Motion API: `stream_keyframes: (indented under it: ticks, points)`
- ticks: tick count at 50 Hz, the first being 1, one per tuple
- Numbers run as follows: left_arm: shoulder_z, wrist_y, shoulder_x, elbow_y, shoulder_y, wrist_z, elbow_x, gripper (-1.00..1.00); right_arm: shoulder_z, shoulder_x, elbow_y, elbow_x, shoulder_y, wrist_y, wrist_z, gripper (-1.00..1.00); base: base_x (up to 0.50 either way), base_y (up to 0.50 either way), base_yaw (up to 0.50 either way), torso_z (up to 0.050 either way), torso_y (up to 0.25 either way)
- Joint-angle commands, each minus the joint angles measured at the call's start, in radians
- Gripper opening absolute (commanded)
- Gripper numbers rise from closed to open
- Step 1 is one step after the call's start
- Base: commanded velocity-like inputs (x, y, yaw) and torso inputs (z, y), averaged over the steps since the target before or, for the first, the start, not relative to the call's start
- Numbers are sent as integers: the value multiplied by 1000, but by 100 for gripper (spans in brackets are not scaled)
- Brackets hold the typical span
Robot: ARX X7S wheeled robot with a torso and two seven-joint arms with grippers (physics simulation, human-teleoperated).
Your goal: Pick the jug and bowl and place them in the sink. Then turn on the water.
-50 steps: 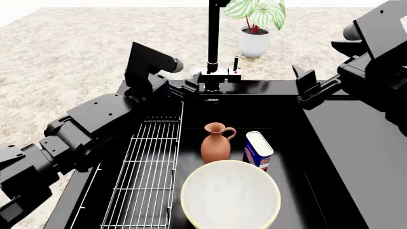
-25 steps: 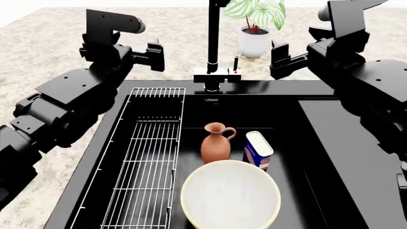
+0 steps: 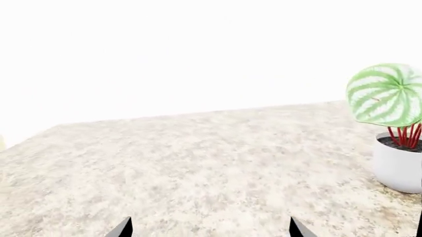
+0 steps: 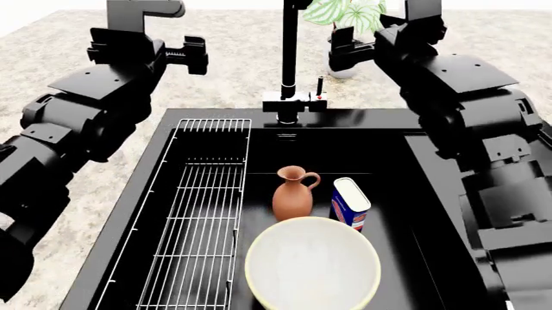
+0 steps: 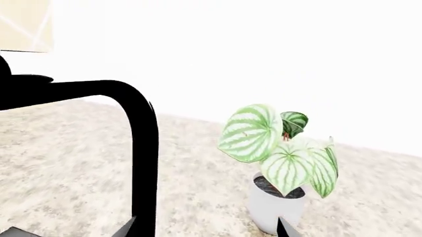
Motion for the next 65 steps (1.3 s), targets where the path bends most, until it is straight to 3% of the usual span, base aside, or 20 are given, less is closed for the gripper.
stream_keyframes:
  ticks: [1,5,22,52,65]
  points:
    - [9,3,128,-263,-52,86,25,100,-24,-152,453,-85,173,-229,-103,100,0,0,0,0,0]
    - [10,16,194,-393,-82,145,42,100,-25,-198,635,-110,256,-315,-143,100,0,0,0,0,2]
    - [-135,-53,212,-396,-157,165,215,100,157,-213,640,-325,313,-265,-153,100,0,0,0,0,0]
    - [-819,-149,245,-396,-120,223,835,100,356,-229,640,-529,305,-241,-191,100,0,0,0,0,-5]
    - [-1025,-168,262,-396,-110,259,1052,100,379,-236,640,-552,304,-238,-200,100,0,0,0,0,-123]
